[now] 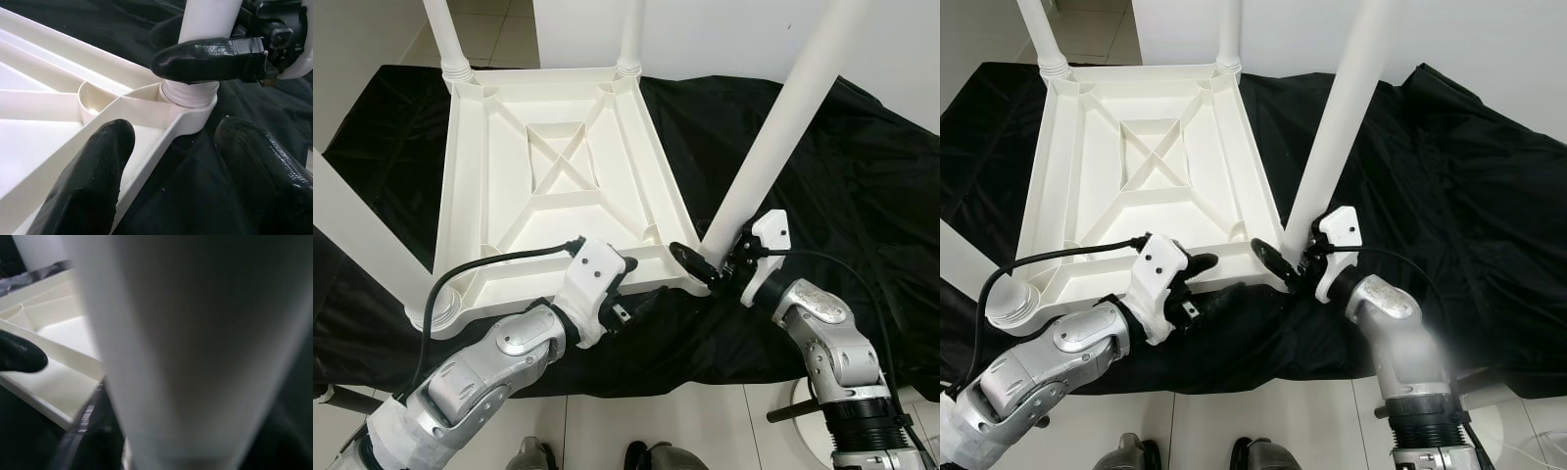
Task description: Building children table
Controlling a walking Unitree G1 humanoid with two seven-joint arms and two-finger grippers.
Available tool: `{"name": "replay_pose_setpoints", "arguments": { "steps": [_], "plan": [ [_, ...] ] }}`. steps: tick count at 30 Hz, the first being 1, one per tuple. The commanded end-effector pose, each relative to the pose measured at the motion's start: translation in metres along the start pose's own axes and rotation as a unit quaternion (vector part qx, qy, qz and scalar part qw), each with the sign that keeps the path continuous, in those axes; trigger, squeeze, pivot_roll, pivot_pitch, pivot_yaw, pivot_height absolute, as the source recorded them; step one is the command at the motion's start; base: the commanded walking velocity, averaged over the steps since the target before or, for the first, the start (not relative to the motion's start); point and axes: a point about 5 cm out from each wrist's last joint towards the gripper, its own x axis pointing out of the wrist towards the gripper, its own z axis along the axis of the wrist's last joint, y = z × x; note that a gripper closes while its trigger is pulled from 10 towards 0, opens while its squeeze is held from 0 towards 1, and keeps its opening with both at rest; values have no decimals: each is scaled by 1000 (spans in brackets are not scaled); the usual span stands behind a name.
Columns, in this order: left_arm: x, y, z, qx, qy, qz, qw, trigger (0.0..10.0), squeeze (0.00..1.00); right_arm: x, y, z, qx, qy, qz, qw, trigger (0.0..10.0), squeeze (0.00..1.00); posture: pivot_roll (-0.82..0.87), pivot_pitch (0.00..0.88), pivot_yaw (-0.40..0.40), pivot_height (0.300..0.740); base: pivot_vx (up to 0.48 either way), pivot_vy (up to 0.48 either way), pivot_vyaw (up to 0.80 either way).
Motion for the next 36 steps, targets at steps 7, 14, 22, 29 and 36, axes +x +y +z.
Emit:
{"name": "replay_pose_setpoints", "arguments": {
  "steps": [7, 14, 22, 29, 36],
  "plan": [
    [-4, -12, -7, 3, 14, -122, 992, 10000, 0, -15, 5, -14, 40, 11, -8, 999, 0, 0, -51, 152, -49, 740, 0, 0, 0],
    [-10, -11, -24, 10, 48, -122, 991, 10000, 0, -20, 14, -11, 80, -38, -90, 992, 0, 0, -63, 150, -42, 740, 0, 0, 0],
    [-11, -11, -24, 5, 46, -120, 992, 10000, 0, -20, 21, -13, 101, -59, -224, 967, 0, 0, -65, 156, -45, 740, 0, 0, 0],
    [-3, -14, -6, -27, -1, -115, 993, 10000, 0, 1, 44, -21, 122, -29, -331, 935, 0, 0, -62, 166, -53, 740, 0, 0, 0],
    [-2, -14, 4, -49, -29, -111, 992, 10000, 0, 9, 53, -18, 124, -33, -333, 934, 10000, 0, -62, 167, -47, 740, 0, 0, 0]
  ]
}}
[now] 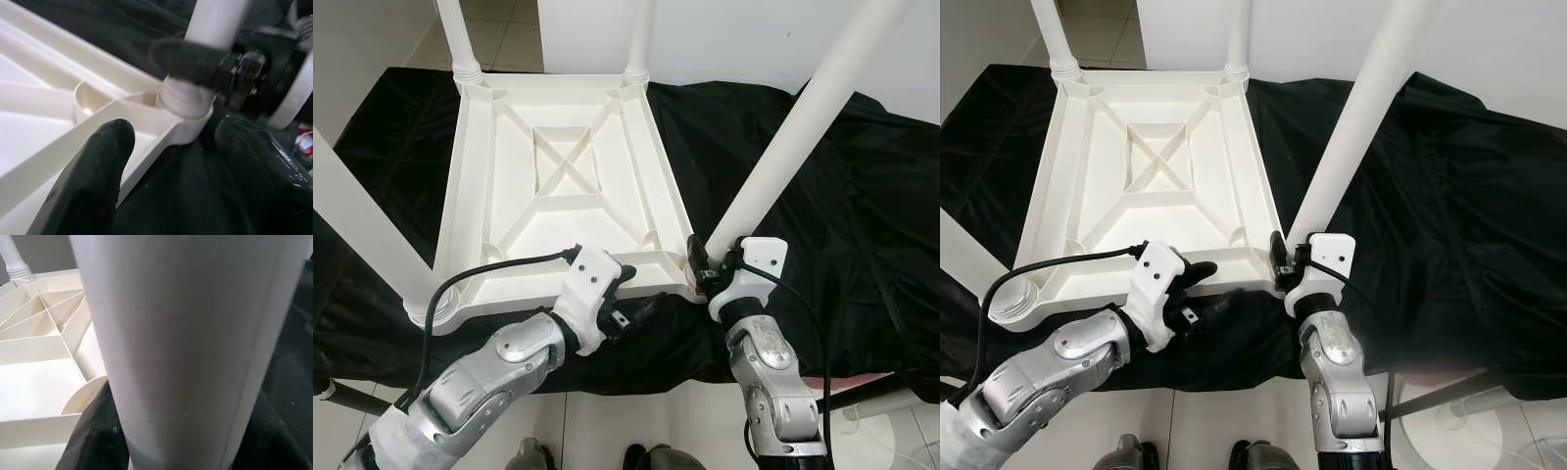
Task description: Building children table
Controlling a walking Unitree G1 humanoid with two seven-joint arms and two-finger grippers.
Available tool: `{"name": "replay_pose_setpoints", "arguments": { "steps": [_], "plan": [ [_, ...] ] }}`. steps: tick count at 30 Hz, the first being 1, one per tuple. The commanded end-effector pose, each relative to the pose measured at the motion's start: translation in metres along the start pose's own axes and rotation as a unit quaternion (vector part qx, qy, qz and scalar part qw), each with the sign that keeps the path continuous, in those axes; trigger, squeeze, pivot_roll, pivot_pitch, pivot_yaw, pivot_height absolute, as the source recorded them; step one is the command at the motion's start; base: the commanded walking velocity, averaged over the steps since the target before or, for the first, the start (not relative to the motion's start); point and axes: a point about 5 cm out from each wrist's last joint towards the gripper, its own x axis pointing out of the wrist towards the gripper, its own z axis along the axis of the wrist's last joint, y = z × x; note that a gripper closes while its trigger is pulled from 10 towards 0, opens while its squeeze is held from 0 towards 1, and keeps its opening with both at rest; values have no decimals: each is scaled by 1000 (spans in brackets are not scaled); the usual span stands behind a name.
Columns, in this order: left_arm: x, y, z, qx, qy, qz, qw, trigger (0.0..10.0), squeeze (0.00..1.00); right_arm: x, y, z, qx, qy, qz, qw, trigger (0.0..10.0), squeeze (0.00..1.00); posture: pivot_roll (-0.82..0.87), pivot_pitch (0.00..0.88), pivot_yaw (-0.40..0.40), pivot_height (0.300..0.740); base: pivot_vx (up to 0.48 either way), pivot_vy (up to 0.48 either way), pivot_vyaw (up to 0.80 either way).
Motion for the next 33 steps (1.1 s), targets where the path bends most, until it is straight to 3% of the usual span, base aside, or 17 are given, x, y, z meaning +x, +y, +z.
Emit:
{"name": "replay_pose_setpoints", "arguments": {
  "steps": [1, 5, 6, 10, 11, 13, 14, 19, 22, 24, 29, 30, 31, 32, 33],
  "plan": [
    [0, -10, 7, -1, -11, -106, 994, 10000, 0, -2, 5, -9, 29, 22, -4, 999, 10000, 816, -64, 164, -48, 740, 0, 0, 0],
    [0, -9, 9, -1, -15, -103, 995, 10000, 0, -2, 5, -7, 29, 17, 3, 999, 10000, 816, -64, 164, -48, 740, 0, 0, 0],
    [1, -8, 11, 2, -19, -99, 995, 10000, 0, -2, 3, -5, 30, 10, 13, 999, 10000, 1000, -65, 161, -50, 740, 0, 0, 0],
    [1, -8, 12, 9, -21, -94, 995, 10000, 0, -4, -3, 0, 20, 3, 46, 999, 10000, 1000, -64, 157, -50, 740, 0, 0, 0],
    [1, -8, 12, 13, -20, -91, 996, 10000, 0, -5, -7, 1, 17, 5, 62, 998, 10000, 757, -63, 158, -50, 740, 0, 0, 0],
    [1, -8, 12, 15, -19, -89, 996, 10000, 0, -6, -9, 2, 15, 7, 72, 997, 10000, 757, -63, 157, -50, 740, 0, 0, 0],
    [0, -7, 11, 17, -17, -86, 996, 10000, 0, -5, -13, 3, 8, 9, 96, 995, 10000, 0, -63, 158, -46, 740, 0, 0, 0],
    [-1, -6, 10, 22, -12, -82, 996, 10000, 0, -4, -16, 4, -9, 11, 145, 989, 10000, 0, -67, 158, -37, 740, 0, 0, 0],
    [-1, -4, 9, 27, -7, -82, 996, 10000, 0, -1, -17, 5, -28, 15, 199, 979, 10000, 0, -67, 153, -32, 740, 0, 0, 0],
    [-2, -4, 10, 32, -5, -85, 996, 10000, 0, 6, -21, 7, -51, 22, 258, 965, 10000, 0, -63, 148, -31, 740, 0, 0, 0],
    [-3, -4, 10, 35, -4, -88, 996, 10000, 0, 11, -24, 8, -62, 28, 283, 957, 10000, 0, -61, 148, -32, 740, 0, 0, 0],
    [-3, -4, 10, 34, -3, -88, 996, 10000, 0, 14, -27, 7, -71, 34, 288, 954, 3725, 0, -61, 148, -31, 740, 0, 0, 0],
    [-3, -4, 10, 34, -3, -88, 996, 10000, 0, 14, -27, 7, -71, 34, 288, 954, 3725, 0, -61, 148, -31, 740, 0, 0, 0],
    [-4, -5, 9, 32, -2, -88, 996, 10000, 0, 15, -31, 4, -79, 44, 294, 952, 0, 0, -55, 151, -34, 740, 0, 0, 0],
    [-4, -5, 9, 32, -2, -88, 996, 10000, 0, 15, -31, 4, -79, 44, 294, 952, 0, 0, -55, 151, -34, 740, 0, 0, 0]
  ]
}}
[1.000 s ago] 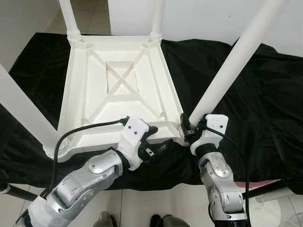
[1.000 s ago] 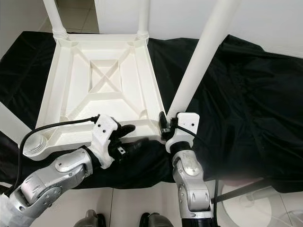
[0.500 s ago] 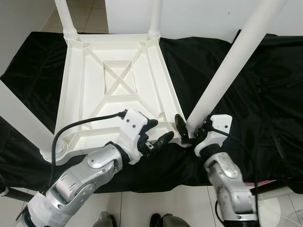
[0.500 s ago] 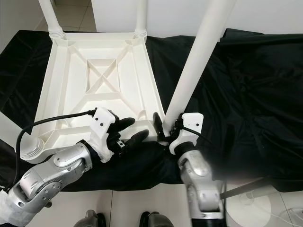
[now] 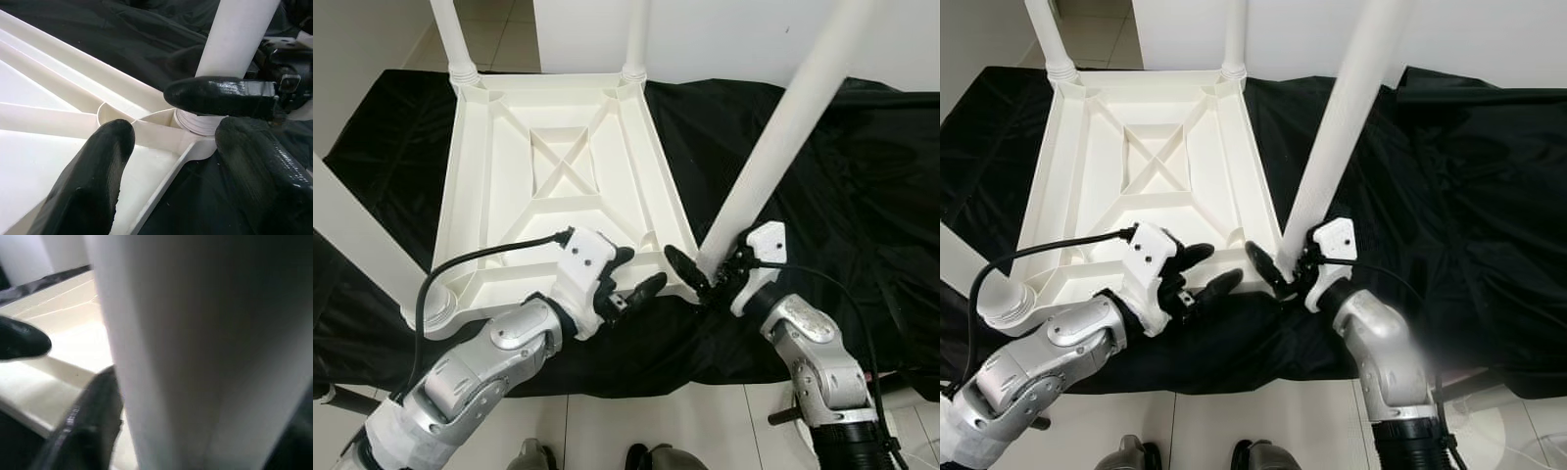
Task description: Building children table
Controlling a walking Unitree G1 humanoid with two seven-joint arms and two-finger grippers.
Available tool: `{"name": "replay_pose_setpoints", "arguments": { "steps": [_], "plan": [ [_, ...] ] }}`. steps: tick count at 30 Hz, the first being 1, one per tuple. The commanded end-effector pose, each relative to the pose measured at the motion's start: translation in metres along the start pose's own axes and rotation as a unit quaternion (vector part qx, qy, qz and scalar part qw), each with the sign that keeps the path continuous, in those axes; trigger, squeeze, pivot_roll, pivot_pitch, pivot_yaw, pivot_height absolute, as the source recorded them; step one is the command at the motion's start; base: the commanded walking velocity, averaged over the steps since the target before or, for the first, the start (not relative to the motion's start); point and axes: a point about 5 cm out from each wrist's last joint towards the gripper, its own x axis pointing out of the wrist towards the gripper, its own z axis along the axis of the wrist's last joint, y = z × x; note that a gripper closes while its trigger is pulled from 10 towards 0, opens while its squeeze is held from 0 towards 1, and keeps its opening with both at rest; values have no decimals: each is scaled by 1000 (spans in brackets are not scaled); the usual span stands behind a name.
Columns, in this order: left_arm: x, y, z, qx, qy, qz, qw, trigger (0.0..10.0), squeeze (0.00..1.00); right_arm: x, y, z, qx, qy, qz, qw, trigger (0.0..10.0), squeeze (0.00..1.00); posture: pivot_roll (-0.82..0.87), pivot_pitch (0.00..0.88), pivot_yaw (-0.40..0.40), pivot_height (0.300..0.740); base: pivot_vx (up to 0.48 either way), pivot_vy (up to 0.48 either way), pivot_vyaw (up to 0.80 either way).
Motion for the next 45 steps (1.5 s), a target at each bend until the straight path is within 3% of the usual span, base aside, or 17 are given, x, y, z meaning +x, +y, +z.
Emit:
{"name": "replay_pose_setpoints", "arguments": {
  "steps": [1, 11, 12, 13, 15, 17, 20, 25, 29, 30, 38, 39, 40, 41, 42, 45],
  "plan": [
    [-3, -13, -1, 2, 5, -102, 995, 10000, 0, -1, -2, -6, -2, 15, 9, 1000, 0, 0, -55, 151, -34, 740, 0, 0, 0],
    [-4, -14, -2, 1, 10, -100, 995, 10000, 0, -7, -6, -13, 2, 30, 7, 1000, 0, 0, -49, 156, -36, 740, 0, 0, 0],
    [-4, -14, -2, 0, 9, -99, 995, 10000, 0, -6, -7, -13, 4, 29, -2, 1000, 10000, 0, -48, 159, -38, 740, 0, 0, 0],
    [-4, -14, -2, 0, 9, -99, 995, 10000, 0, -6, -7, -13, 4, 29, -2, 1000, 10000, 0, -48, 159, -38, 740, 0, 0, 0],
    [-4, -13, -3, -3, 10, -93, 996, 10000, 0, -3, -14, -10, 26, 12, -125, 992, 10000, 0, -47, 158, -36, 740, 0, 0, 0],
    [-3, -12, -4, -4, 11, -91, 996, 10000, 0, -3, -13, -9, 39, 4, -160, 986, 10000, 0, -47, 158, -36, 740, 0, 0, 0],
    [-3, -13, -5, -6, 12, -91, 996, 10000, 0, -2, -4, -10, 62, -2, -194, 979, 10000, 0, -50, 160, -37, 740, 0, 0, 0],
    [-2, -14, -6, -10, 15, -94, 995, 10000, 0, 0, 16, -21, 55, 14, -252, 966, 10000, 0, -52, 158, -40, 740, 0, 0, 0],
    [-2, -14, -6, -9, 14, -95, 995, 10000, 0, 2, 23, -21, 49, 14, -266, 963, 10000, 0, -59, 155, -42, 740, 0, 0, 0],
    [0, -15, -7, -9, 13, -98, 995, 10000, 0, 5, 33, -24, 53, 13, -307, 950, 10000, 0, -63, 150, -44, 740, 0, 0, 0],
    [1, -19, -8, -17, 13, -105, 994, 10000, 0, 7, 35, -32, 67, 32, -365, 928, 10000, 0, -65, 137, -36, 740, 0, 0, 0],
    [1, -19, -9, -18, 14, -106, 994, 10000, 0, 5, 34, -31, 68, 28, -359, 931, 10000, 533, -66, 136, -35, 740, 0, 0, 0],
    [1, -19, -9, -18, 14, -106, 994, 10000, 0, 5, 34, -31, 68, 28, -359, 931, 10000, 533, -66, 136, -35, 740, 0, 0, 0],
    [1, -19, -9, -18, 14, -107, 994, 10000, 0, 3, 33, -30, 74, 18, -341, 937, 10000, 1000, -69, 130, -34, 740, 0, 0, 0],
    [2, -19, -9, -17, 14, -107, 994, 10000, 0, 2, 32, -29, 68, 7, -316, 946, 10000, 1000, -69, 127, -33, 740, 0, 0, 0],
    [2, -18, -9, -16, 13, -108, 994, 10000, 0, 1, 32, -27, 59, -3, -291, 955, 10000, 1000, -69, 127, -33, 740, 0, 0, 0]
  ]
}}
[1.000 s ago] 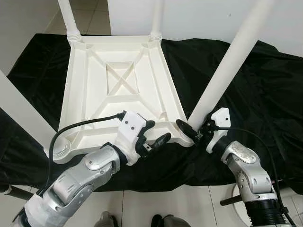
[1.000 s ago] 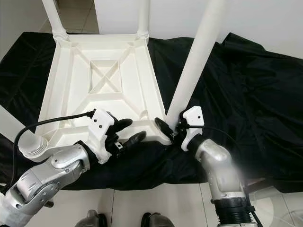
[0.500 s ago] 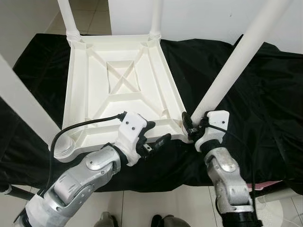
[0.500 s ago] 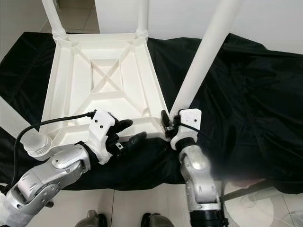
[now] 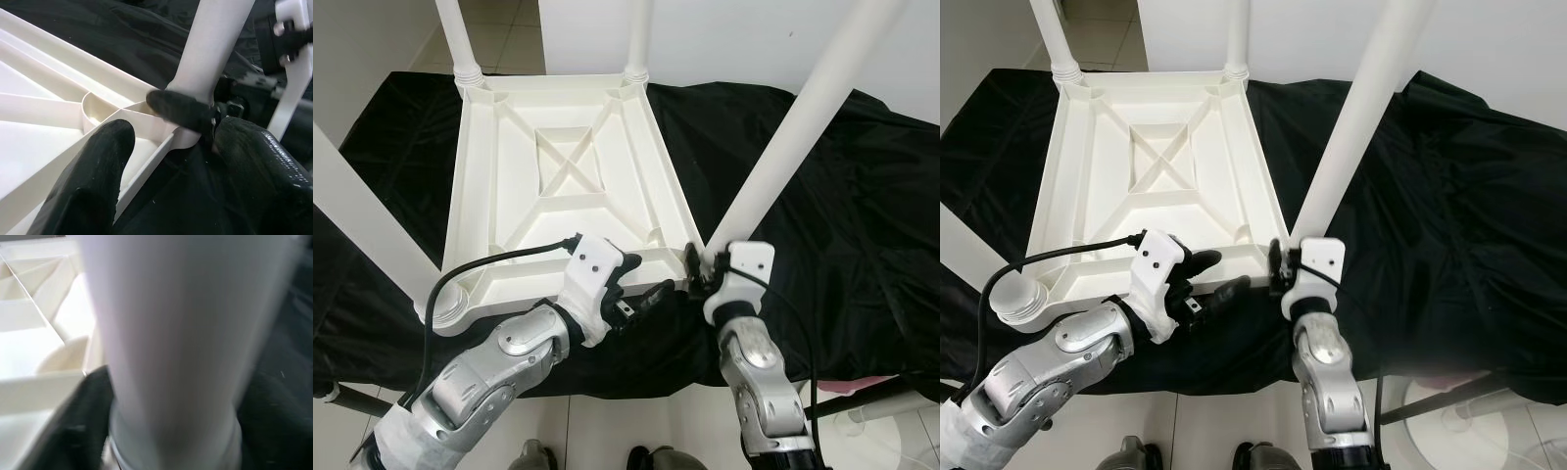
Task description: Building children table
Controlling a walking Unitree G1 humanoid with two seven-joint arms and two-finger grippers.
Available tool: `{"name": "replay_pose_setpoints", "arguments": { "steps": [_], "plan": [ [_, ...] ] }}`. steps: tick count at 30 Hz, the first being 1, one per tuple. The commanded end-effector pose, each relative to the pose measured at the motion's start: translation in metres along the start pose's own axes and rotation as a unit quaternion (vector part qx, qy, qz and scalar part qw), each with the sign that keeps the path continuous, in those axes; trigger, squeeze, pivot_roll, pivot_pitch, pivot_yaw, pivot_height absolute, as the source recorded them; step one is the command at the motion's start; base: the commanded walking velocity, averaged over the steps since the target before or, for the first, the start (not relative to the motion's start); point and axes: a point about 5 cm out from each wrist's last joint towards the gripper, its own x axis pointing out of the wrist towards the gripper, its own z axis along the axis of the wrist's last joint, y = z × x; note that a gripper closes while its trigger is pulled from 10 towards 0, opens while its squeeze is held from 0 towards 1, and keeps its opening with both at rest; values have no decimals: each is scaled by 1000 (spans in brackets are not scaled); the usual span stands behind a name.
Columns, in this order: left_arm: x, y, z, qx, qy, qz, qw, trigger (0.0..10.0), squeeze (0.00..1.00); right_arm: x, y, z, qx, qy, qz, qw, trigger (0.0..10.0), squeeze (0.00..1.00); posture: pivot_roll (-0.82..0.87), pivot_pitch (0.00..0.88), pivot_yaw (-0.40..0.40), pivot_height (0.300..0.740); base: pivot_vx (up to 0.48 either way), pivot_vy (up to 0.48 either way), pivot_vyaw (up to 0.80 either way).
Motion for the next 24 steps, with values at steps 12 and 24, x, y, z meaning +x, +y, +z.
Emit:
{"name": "replay_pose_setpoints", "arguments": {
  "steps": [12, 24],
  "plan": [
    [-2, -6, -4, 6, 14, -102, 995, 10000, 0, -4, -16, 5, -20, -7, 192, 981, 10000, 0, -70, 126, -34, 740, 0, 0, 0],
    [-1, -7, -3, 5, 11, -103, 995, 10000, 0, 26, -36, 23, -87, -21, 261, 961, 10000, 0, -62, 119, -37, 740, 0, 0, 0]
  ]
}}
